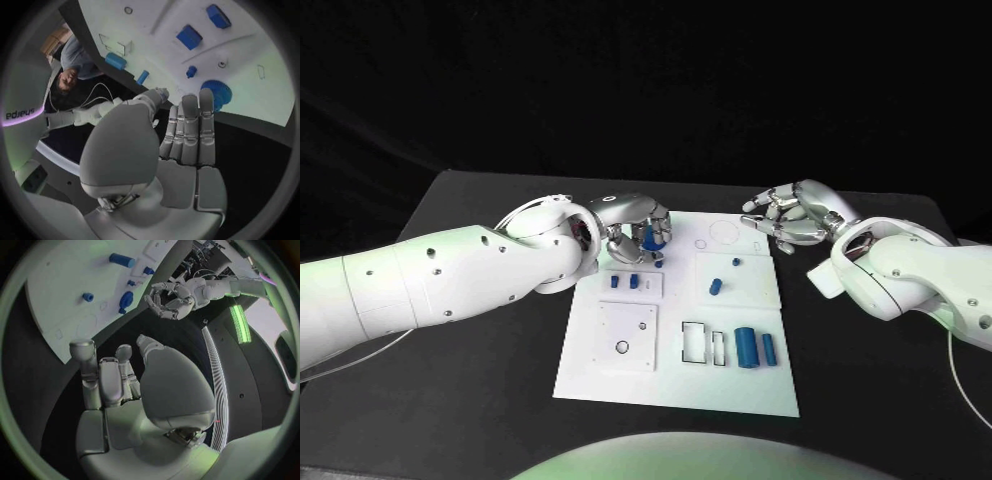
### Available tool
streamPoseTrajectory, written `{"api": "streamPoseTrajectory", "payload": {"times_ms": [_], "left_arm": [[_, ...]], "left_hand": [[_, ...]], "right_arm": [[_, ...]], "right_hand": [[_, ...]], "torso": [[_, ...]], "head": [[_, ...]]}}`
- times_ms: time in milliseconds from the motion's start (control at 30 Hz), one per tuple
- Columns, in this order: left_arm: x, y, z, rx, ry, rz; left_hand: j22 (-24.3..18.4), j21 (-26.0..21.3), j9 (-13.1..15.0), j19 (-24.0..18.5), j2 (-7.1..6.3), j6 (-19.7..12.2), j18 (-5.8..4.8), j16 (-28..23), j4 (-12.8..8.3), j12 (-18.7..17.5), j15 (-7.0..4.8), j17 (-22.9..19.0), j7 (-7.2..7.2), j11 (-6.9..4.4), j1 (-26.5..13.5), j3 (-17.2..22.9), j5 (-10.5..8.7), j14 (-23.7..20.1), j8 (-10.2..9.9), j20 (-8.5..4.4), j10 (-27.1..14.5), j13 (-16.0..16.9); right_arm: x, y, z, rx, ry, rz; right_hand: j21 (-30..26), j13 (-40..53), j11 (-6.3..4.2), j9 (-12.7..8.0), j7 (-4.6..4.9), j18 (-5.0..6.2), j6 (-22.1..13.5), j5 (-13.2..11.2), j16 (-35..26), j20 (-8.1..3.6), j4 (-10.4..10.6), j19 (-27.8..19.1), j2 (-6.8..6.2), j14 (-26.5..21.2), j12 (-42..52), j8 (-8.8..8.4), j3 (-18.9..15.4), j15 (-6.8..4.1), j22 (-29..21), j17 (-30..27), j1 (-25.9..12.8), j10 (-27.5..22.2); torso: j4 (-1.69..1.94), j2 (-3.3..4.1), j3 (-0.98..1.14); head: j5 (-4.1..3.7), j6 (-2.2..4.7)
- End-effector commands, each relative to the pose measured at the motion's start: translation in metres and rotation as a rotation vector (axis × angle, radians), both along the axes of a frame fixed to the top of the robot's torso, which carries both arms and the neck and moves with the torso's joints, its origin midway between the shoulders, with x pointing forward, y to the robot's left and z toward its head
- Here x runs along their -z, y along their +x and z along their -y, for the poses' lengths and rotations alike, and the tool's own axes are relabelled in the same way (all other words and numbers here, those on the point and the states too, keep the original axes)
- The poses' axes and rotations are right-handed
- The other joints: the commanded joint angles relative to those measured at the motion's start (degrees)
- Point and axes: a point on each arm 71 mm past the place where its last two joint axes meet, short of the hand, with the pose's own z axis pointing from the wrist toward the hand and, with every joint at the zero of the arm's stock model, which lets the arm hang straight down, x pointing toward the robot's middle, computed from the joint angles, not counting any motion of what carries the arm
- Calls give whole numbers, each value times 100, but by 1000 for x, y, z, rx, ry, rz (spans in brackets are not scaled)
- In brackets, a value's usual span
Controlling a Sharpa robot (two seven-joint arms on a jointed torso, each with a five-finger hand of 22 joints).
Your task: Assemble the parts on the task board
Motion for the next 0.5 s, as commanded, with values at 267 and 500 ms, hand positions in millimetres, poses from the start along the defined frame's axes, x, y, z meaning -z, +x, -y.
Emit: {"api": "streamPoseTrajectory", "payload": {"times_ms": [267,500], "left_arm": [[11,0,12,102,218,53],[15,3,18,106,245,35]], "left_hand": [[90,126,-100,35,-26,91,70,554,148,-168,28,250,-28,33,-59,-120,-12,62,-109,56,-103,-158],[400,424,-165,204,-16,193,24,990,232,-278,51,544,-2,58,-13,-162,-33,231,-199,71,-40,-261]], "right_arm": [[-1,0,-3,-11,-3,24],[-1,0,-4,-11,-1,32]], "right_hand": [[-306,-502,12,-8,27,80,-97,48,-150,35,-2,-172,-13,-113,-456,20,84,20,-145,-116,-19,-389],[-400,-570,18,1,31,93,-96,54,-204,44,-4,-218,-16,-155,-519,47,106,28,-188,-170,-10,-425]], "torso": [[-6,9,3],[-11,9,0]], "head": [[23,-9],[42,-14]]}}
